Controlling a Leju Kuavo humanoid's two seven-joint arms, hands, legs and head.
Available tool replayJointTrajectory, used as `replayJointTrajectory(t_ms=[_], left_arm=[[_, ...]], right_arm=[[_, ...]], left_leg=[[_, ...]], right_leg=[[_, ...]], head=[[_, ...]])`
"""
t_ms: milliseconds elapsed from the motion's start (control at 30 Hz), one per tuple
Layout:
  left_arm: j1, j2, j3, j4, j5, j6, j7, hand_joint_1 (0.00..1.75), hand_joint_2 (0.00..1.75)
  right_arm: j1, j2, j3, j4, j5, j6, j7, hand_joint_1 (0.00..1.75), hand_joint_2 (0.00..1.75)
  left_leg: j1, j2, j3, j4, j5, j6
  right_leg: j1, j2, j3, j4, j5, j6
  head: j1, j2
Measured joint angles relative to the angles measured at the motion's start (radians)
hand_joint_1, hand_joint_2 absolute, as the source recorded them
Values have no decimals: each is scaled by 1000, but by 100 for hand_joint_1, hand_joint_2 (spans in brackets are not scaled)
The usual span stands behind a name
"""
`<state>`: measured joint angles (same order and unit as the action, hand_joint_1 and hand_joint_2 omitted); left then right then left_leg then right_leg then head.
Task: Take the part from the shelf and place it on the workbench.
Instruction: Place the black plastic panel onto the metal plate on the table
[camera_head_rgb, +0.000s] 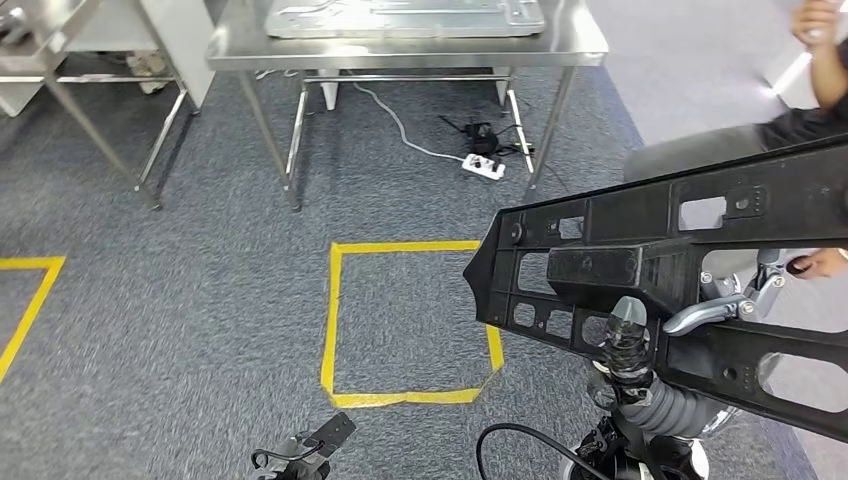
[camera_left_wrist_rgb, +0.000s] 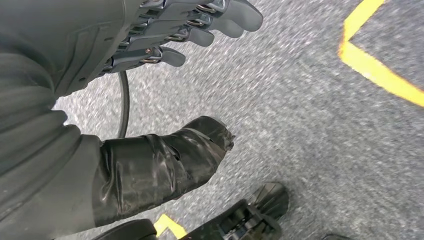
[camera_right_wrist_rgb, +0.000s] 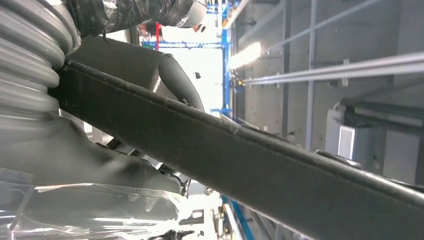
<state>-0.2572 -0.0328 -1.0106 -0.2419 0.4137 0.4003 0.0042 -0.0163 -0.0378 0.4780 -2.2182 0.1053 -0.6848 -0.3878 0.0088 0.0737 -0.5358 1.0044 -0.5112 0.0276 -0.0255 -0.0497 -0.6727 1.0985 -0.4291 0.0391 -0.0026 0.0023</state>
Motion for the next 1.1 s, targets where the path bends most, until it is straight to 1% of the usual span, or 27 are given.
replayJointTrajectory(t_ms=[33, 67, 133, 167, 200, 233, 267, 300, 333, 367, 400, 433, 500, 533, 567, 633, 700, 767, 833, 867, 900, 933, 967, 1000, 1033, 1067, 1100], left_arm=[[-1, 0, 0, 0, 0, 2, 0, 0, 175], [-2, 0, 0, 0, 0, 2, 1, 0, 175], [-3, -1, 0, 0, 3, 1, 3, 0, 175], [-4, -1, 0, 0, 5, -2, 5, 0, 175], [-6, -2, 0, 0, 6, -5, 7, 0, 175], [-8, -2, 0, 0, 8, -9, 10, 0, 175], [-9, -2, 0, 0, 10, -13, 12, 0, 175], [-8, -2, 0, 0, 11, -15, 13, 0, 175], [-6, -2, 0, 0, 13, -16, 14, 0, 175], [-4, -2, 0, 0, 14, -17, 15, 0, 175], [-3, -2, 0, 0, 15, -18, 16, 0, 175], [-3, -2, 0, 0, 15, -19, 16, 0, 175], [-8, -1, 0, 0, 15, -22, 17, 0, 175], [-11, 0, 0, 0, 16, -24, 19, 0, 175], [-14, 0, 0, 0, 16, -25, 20, 0, 175], [-17, 0, 0, 0, 16, -26, 23, 0, 175], [-18, 0, 0, 0, 17, -28, 25, 0, 175], [-18, 0, 0, 0, 17, -31, 26, 0, 175], [-16, 1, 0, 0, 17, -35, 26, 0, 175], [-14, 1, 0, 0, 18, -36, 27, 0, 175], [-12, 2, 0, 0, 19, -37, 28, 0, 175], [-11, 2, 0, 0, 20, -39, 28, 0, 175], [-10, 2, 0, 0, 21, -39, 29, 0, 175], [-10, 2, 0, 0, 22, -40, 30, 0, 175], [-10, 3, 0, 0, 22, -40, 31, 0, 175], [-11, 4, 0, 0, 22, -40, 31, 0, 175], [-11, 4, 0, 0, 22, -40, 31, 0, 175]], right_arm=[[-2, 0, 0, 1, -2, 0, 0, 175, 175], [-4, 0, 0, 1, -5, 0, 0, 175, 175], [-9, 0, 0, 2, -13, 0, -3, 175, 175], [-10, 1, 0, 2, -18, 0, -8, 175, 175], [-14, 2, 0, 2, -23, 0, -14, 175, 175], [-18, 4, 0, 3, -28, 0, -20, 175, 175], [-22, 6, 0, 3, -32, 0, -25, 175, 175], [-25, 7, 0, 4, -34, 0, -27, 175, 175], [-27, 8, 0, 5, -36, 0, -29, 175, 175], [-27, 8, 0, 7, -37, 0, -30, 175, 175], [-28, 8, 0, 8, -37, 0, -31, 175, 175], [-28, 8, 0, 9, -36, 0, -32, 175, 175], [-29, 9, 0, 11, -33, 0, -32, 175, 175], [-29, 10, -1, 11, -31, 0, -32, 175, 175], [-28, 11, -2, 12, -29, 0, -32, 175, 175], [-28, 12, -3, 13, -29, 0, -31, 175, 175], [-26, 13, -4, 13, -29, 0, -31, 175, 175], [-26, 13, -5, 13, -29, 0, -32, 175, 175], [-25, 13, -5, 14, -31, 0, -30, 175, 175], [-24, 13, -5, 15, -33, 0, -29, 175, 175], [-23, 13, -5, 16, -34, 0, -28, 175, 175], [-23, 13, -5, 17, -36, 0, -26, 175, 175], [-23, 13, -5, 18, -37, 0, -24, 175, 175], [-23, 13, -5, 19, -38, 0, -23, 175, 175], [-24, 13, -5, 19, -38, 0, -22, 175, 175], [-23, 13, -5, 20, -39, 0, -21, 175, 175], [-23, 13, -5, 21, -39, 0, -21, 175, 175]], left_leg=[[-3, 8, 2, 3, -6, -6], [-6, 16, 4, 6, -10, -12], [-6, 34, 10, 5, -16, -23], [-3, 29, 12, 10, -23, -28], [-1, 13, 6, 27, -37, -32], [2, -11, -11, 65, -61, -35], [3, -38, -39, 124, -90, -36], [3, -54, -76, 195, -119, -35], [3, -61, -111, 257, -137, -34], [2, -64, -135, 292, -137, -32], [2, -65, -143, 291, -118, -29], [1, -67, -132, 252, -83, -24], [-2, -77, -86, 124, -8, -11], [-4, -82, -66, 73, 12, -6], [-7, -87, -55, 43, 19, -2], [-9, -90, -50, 26, 19, 4], [-5, -85, -42, 13, 27, 13], [-1, -80, -33, 2, 33, 20], [-2, -76, -32, 1, 30, 23], [-2, -74, -31, 2, 28, 22], [-1, -71, -29, 2, 25, 20], [0, -69, -26, 3, 22, 17], [2, -68, -23, 6, 17, 12], [1, -67, -20, 9, 12, 6], [0, -66, -19, 12, 6, -1], [-1, -65, -18, 14, 2, -8], [-2, -64, -17, 13, 0, -13]], right_leg=[[3, -17, 21, -37, 8, -4], [8, -26, 29, -51, 6, -10], [12, -8, 27, -50, 5, -25], [12, 4, 28, -53, 6, -31], [10, 15, 29, -55, 7, -38], [9, 25, 30, -57, 8, -45], [10, 36, 30, -58, 8, -50], [12, 48, 30, -58, 8, -54], [14, 62, 30, -58, 8, -57], [16, 78, 31, -58, 8, -58], [19, 92, 32, -57, 8, -58], [20, 104, 33, -56, 7, -59], [23, 121, 35, -54, 7, -58], [24, 128, 33, -53, 7, -55], [23, 132, 31, -53, 7, -51], [21, 136, 28, -56, 10, -39], [22, 117, 22, -40, -2, -29], [23, 82, -13, 40, -48, -22], [18, 64, -71, 160, -99, -15], [14, 60, -90, 196, -106, -11], [10, 58, -92, 199, -96, -9], [6, 55, -73, 160, -68, -6], [2, 51, -39, 94, -36, -3], [1, 46, -5, 31, -16, -1], [1, 43, 22, -19, -4, -4], [3, 43, 36, -43, -5, -10], [7, 45, 38, -46, -12, -18]], head=[[-1, 0], [-2, 0], [-4, 0], [-5, 0], [-6, 0], [-9, 0], [-12, 0], [-14, 0], [-14, 0], [-14, 0], [-14, 0], [-14, 0], [-15, 0], [-15, 0], [-15, 0], [-14, 0], [-13, 0], [-10, 0], [-8, 0], [-8, 0], [-8, 0], [-8, 0], [-8, 0], [-8, 0], [-8, 0], [-8, 0], [-8, 0]])
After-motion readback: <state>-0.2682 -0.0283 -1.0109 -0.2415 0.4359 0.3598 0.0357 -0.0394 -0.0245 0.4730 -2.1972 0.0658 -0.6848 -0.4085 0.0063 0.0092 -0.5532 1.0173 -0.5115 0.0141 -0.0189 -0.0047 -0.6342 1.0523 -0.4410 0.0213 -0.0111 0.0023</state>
